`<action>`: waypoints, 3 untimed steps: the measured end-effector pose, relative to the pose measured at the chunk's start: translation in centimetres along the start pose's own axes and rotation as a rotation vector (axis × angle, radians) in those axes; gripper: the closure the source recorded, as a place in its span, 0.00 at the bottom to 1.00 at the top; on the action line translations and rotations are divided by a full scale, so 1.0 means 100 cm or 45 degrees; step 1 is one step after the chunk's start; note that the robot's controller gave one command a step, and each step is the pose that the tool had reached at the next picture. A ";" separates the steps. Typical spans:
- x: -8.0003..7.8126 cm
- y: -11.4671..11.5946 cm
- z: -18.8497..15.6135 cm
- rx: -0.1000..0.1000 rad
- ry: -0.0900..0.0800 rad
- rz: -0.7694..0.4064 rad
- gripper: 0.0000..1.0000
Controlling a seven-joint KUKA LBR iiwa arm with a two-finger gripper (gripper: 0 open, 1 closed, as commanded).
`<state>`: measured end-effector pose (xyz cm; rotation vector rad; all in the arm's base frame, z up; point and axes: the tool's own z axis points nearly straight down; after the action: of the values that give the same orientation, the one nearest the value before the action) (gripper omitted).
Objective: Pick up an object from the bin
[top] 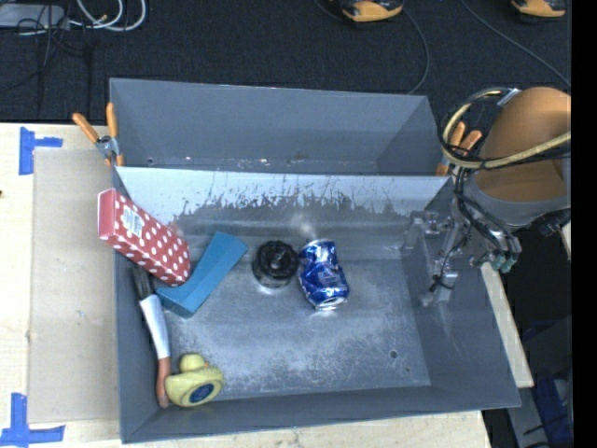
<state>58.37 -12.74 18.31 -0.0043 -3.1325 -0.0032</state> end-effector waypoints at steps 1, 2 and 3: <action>-0.002 0.000 -0.005 0.002 -0.010 -0.003 0.00; -0.008 0.042 0.007 0.001 -0.004 0.136 0.00; -0.009 0.056 0.043 -0.001 -0.010 0.114 0.00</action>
Offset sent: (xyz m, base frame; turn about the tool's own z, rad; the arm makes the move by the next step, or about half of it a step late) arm 0.0159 0.0975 -0.0217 0.2272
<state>59.26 -7.15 13.99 -0.1449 -3.1369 -0.0040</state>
